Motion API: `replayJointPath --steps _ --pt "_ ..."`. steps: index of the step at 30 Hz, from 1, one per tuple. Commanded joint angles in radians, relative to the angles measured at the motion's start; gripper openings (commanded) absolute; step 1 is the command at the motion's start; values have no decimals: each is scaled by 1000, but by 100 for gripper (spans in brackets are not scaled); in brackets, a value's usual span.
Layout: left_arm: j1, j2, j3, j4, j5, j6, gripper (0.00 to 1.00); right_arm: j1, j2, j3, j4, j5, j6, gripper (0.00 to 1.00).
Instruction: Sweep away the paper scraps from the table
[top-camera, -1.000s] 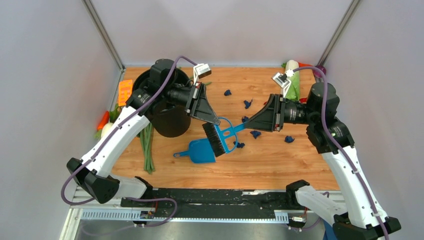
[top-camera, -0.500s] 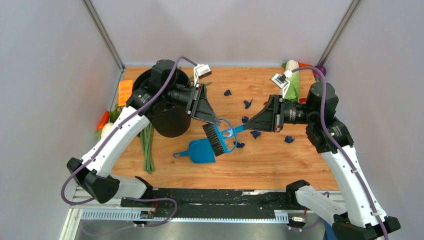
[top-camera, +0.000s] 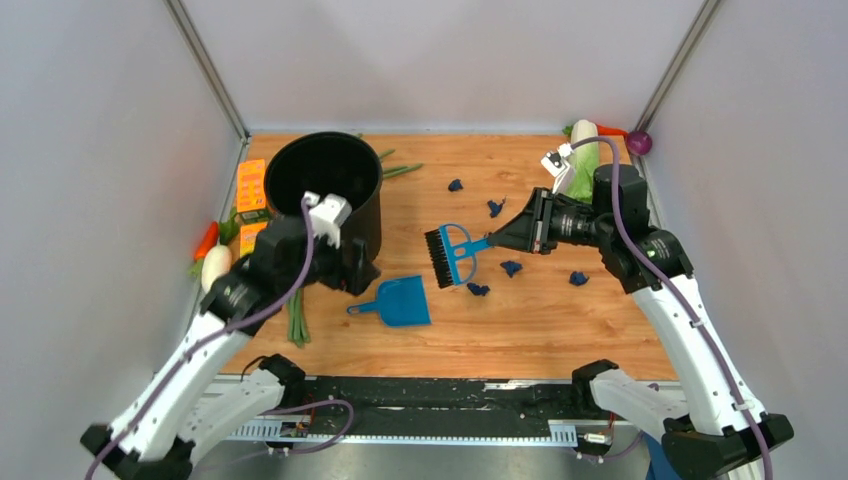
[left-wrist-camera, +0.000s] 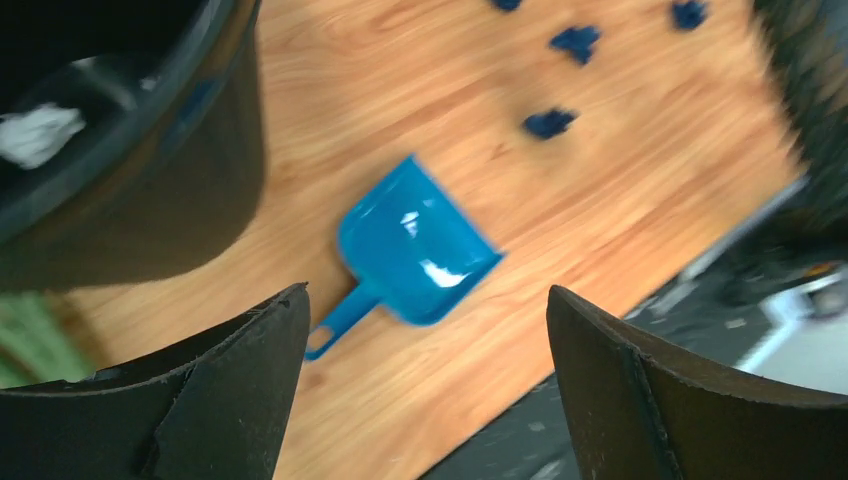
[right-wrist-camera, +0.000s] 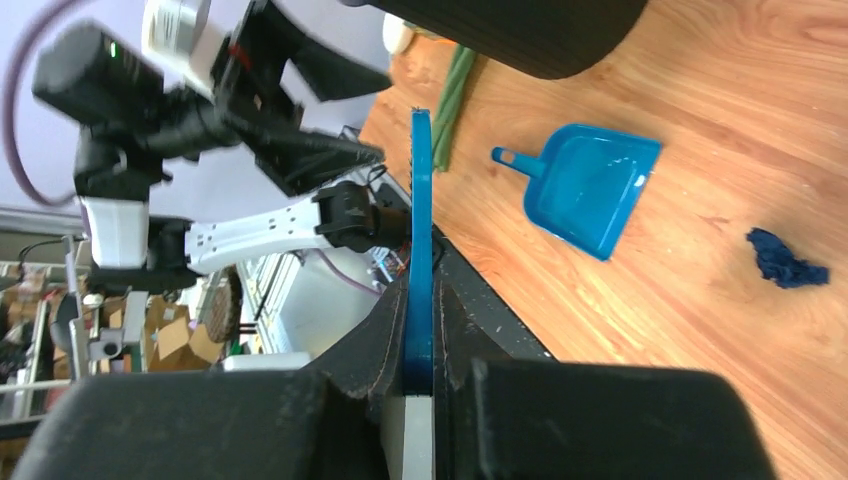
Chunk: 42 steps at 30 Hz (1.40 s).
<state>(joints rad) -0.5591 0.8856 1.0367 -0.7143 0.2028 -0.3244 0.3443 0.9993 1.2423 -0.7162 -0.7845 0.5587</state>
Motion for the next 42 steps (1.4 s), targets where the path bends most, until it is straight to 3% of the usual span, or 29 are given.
replayJointPath --steps 1,6,8,12,14,19,28,42 --pt "-1 -226 -226 104 -102 362 94 1 9 34 -81 105 -51 0" --pt "-1 -330 -287 95 82 525 96 1 15 43 -124 113 -59 0" --pt "-1 -262 -250 61 203 580 96 1 15 42 -135 107 -59 0" --pt "1 -16 -131 -181 380 769 91 1 12 57 -166 105 -57 0" --pt "-2 111 -62 -255 370 834 90 1 7 71 -186 106 -60 0" --pt "-30 280 8 -283 143 870 96 -1 -27 85 -250 129 -66 0" --pt "-36 404 -161 -220 -74 955 90 1 -77 63 -318 134 -65 0" --pt "-36 395 -349 56 -17 952 89 1 -21 74 -324 123 -85 0"
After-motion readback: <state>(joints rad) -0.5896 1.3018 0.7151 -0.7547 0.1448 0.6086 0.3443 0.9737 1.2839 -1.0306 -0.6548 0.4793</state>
